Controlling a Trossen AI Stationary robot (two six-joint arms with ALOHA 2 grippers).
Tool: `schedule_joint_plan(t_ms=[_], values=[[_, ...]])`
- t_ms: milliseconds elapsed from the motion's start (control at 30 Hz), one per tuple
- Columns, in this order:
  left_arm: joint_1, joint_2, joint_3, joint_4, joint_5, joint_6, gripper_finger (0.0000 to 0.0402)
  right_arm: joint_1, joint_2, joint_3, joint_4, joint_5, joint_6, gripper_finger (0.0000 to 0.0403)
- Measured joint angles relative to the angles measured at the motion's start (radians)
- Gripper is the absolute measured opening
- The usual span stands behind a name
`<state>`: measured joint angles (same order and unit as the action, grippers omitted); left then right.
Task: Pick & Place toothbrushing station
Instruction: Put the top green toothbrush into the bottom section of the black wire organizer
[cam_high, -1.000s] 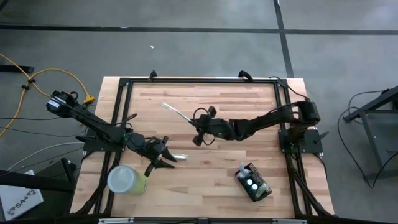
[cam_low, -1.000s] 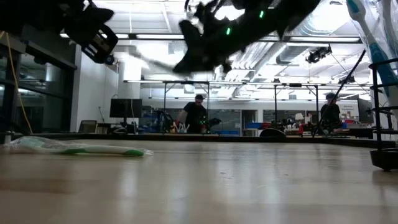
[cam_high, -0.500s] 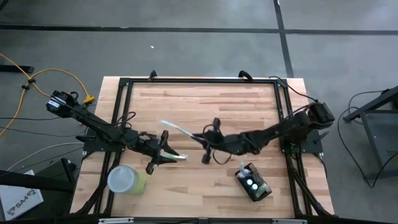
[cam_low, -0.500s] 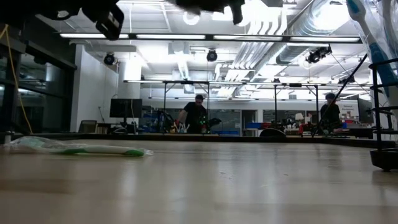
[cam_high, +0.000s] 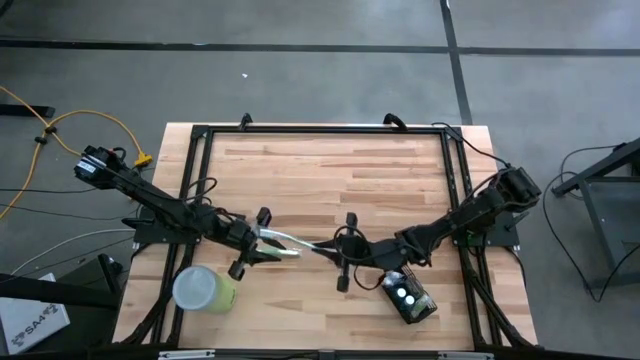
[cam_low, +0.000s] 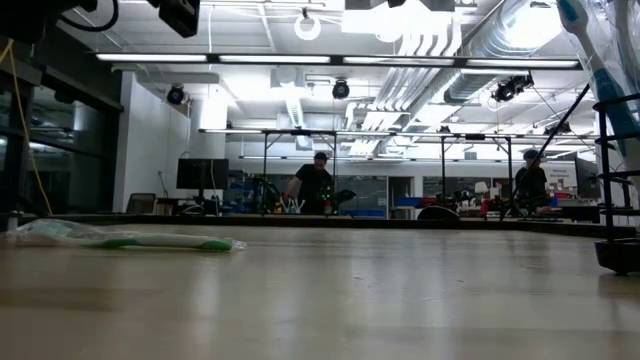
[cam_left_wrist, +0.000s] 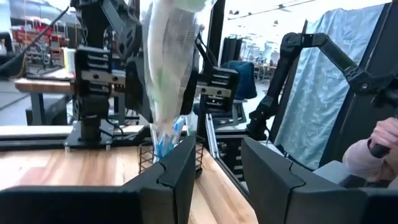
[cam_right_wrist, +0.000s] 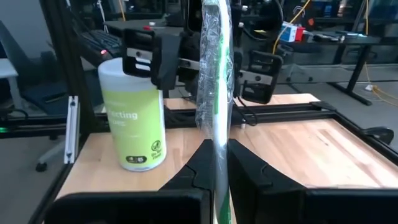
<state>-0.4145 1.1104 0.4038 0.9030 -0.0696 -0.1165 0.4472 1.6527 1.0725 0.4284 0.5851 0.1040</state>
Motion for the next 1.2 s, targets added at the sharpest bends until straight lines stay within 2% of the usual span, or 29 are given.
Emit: schedule_joint_plan(t_ms=[200, 500, 600, 867, 1067, 1200], values=[[0.0, 0.0, 0.0, 0.07, 0.0, 0.078, 0.0126, -0.008, 0.015, 0.0, 0.059, -0.006, -0.02, 0.0015], [0.0, 0.0, 0.0, 0.13, -0.015, 0.162, 0.0126, -0.045, 0.024, 0.001, 0.191, -0.077, -0.073, 0.0015], [0.002, 0.0, 0.0, 0.141, -0.042, 0.18, 0.0126, -0.057, 0.024, 0.001, 0.231, -0.134, -0.075, 0.0015], [0.083, 0.0, 0.0, 0.165, -0.064, 0.172, 0.0126, -0.073, 0.024, 0.001, 0.251, -0.174, -0.075, 0.0015], [0.134, 0.0, 0.0, 0.211, 0.028, 0.17, 0.0126, -0.098, 0.024, 0.001, 0.25, -0.174, -0.075, 0.0015], [0.149, 0.0, 0.0, 0.225, 0.038, 0.169, 0.0126, -0.123, 0.024, 0.001, 0.249, -0.214, -0.073, 0.0015]])
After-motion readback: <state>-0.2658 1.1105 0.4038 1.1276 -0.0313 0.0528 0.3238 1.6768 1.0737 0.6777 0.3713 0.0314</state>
